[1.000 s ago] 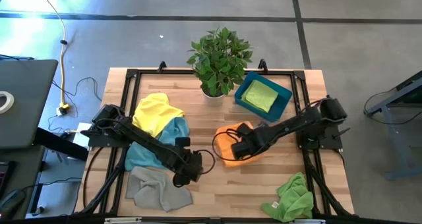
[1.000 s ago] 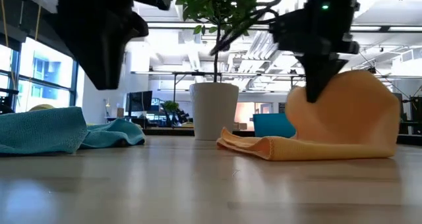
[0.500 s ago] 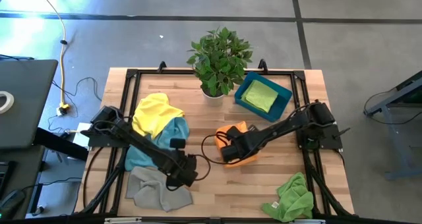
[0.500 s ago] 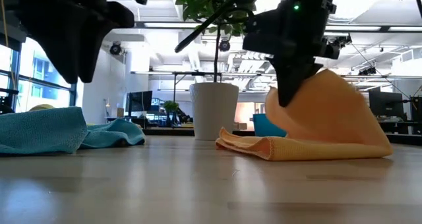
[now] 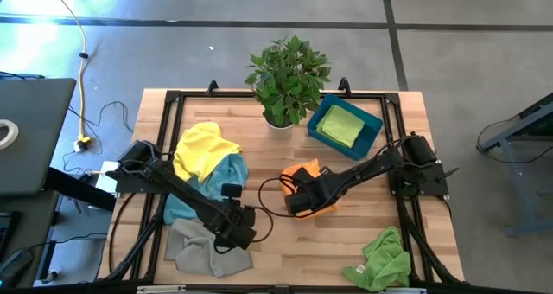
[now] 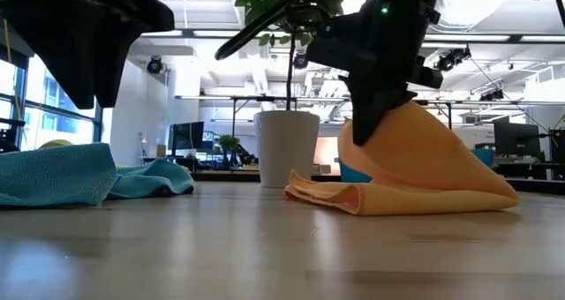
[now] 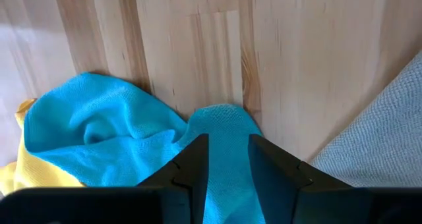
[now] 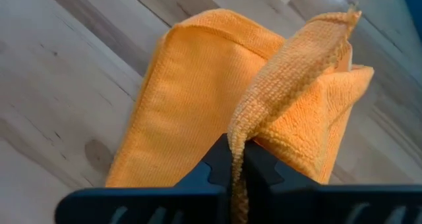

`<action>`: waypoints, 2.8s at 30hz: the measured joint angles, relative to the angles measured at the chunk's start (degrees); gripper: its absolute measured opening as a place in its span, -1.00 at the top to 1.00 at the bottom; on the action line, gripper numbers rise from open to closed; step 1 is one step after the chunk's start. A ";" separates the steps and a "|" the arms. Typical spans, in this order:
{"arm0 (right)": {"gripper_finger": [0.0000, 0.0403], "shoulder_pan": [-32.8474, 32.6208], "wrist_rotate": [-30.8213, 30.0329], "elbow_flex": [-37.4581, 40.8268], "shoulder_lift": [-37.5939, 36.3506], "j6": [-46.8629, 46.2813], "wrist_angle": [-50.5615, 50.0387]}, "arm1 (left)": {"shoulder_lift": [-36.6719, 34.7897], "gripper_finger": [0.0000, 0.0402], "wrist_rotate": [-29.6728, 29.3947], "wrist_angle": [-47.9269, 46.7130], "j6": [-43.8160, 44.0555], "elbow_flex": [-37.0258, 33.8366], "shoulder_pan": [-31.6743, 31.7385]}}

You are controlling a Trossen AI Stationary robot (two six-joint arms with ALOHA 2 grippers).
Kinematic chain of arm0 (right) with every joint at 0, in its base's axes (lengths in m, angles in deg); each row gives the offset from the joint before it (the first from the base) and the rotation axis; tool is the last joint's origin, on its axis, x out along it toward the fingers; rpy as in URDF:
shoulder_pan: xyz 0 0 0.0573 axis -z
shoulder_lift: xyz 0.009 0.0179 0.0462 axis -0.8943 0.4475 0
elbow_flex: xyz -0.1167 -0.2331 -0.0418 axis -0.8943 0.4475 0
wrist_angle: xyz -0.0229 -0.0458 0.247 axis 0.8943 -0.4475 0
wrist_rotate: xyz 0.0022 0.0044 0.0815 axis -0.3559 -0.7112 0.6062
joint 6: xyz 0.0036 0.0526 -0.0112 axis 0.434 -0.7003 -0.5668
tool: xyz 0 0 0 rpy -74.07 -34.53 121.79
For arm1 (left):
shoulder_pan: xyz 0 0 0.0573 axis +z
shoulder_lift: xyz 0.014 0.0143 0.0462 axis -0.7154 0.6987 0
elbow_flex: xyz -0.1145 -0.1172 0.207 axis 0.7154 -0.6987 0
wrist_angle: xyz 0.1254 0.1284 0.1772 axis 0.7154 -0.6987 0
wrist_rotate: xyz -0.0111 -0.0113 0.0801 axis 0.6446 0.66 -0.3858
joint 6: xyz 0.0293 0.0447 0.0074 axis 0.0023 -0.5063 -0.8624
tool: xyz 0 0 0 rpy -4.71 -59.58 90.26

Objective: Fold microfiber towels
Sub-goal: Fold the orange towel

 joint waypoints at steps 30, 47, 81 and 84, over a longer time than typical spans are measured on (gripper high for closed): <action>0.43 -1.89 2.02 0.01 0.68 3.68 -6.03 | 0.01 0.51 -0.11 0.02 3.21 0.00 -2.40; 0.43 -5.82 10.04 0.02 0.85 19.04 8.24 | 0.01 0.51 -0.28 0.15 4.50 -0.03 -2.55; 0.12 -7.78 3.29 0.02 6.01 32.14 3.91 | 0.01 0.51 -1.60 0.26 7.52 -0.03 -2.64; 0.26 -7.87 3.07 0.02 5.94 32.05 4.04 | 0.01 0.51 -1.60 0.26 7.50 -0.03 -2.64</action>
